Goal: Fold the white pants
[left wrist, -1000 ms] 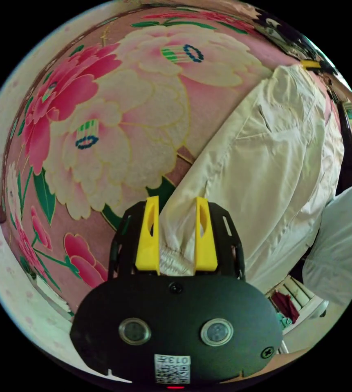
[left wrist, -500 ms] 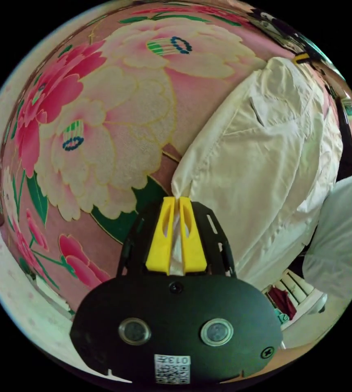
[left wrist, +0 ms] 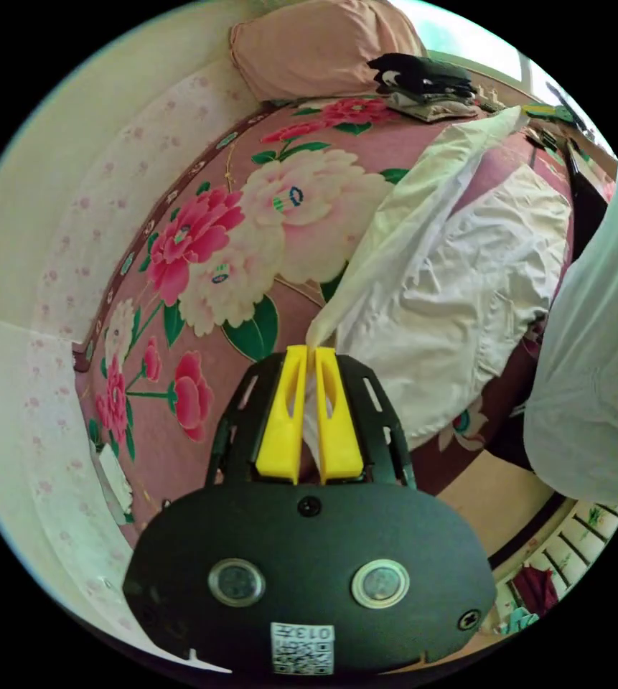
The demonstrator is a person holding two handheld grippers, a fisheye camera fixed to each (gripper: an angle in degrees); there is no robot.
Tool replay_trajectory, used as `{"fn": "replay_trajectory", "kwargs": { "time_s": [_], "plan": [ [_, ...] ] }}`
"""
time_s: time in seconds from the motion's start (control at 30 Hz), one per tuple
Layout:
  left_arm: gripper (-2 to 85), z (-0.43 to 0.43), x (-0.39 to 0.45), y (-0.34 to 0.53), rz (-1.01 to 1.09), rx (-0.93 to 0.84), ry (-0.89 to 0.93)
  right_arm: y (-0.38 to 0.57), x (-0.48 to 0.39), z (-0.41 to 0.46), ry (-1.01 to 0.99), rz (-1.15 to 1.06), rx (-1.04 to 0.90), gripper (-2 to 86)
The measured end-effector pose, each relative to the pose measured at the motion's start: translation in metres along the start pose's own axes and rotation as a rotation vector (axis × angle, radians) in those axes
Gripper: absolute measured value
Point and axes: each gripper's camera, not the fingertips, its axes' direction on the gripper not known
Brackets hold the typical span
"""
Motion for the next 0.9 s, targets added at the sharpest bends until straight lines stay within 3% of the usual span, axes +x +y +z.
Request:
{"fn": "replay_trajectory", "kwargs": {
  "time_s": [0.1,0.3,0.6,0.77,0.9],
  "plan": [
    [0.7,0.014,0.063,0.031,-0.014,-0.081,0.054,0.092,-0.016,-0.010,0.015,0.141,-0.123,0.9],
    [0.6,0.078,0.153,0.054,0.038,-0.301,0.087,0.215,-0.065,0.037,-0.055,0.210,-0.462,0.8],
    [0.6,0.058,0.191,0.048,0.064,-0.267,-0.035,0.256,-0.037,-0.037,-0.029,0.224,-0.322,0.9],
    [0.7,0.088,0.225,0.053,0.110,-0.361,-0.025,0.298,-0.049,-0.021,-0.068,0.219,-0.422,1.6],
    [0.8,0.113,0.233,0.040,-0.009,-0.448,0.035,0.315,-0.036,-0.015,-0.116,0.216,-0.448,3.7]
  ]
}}
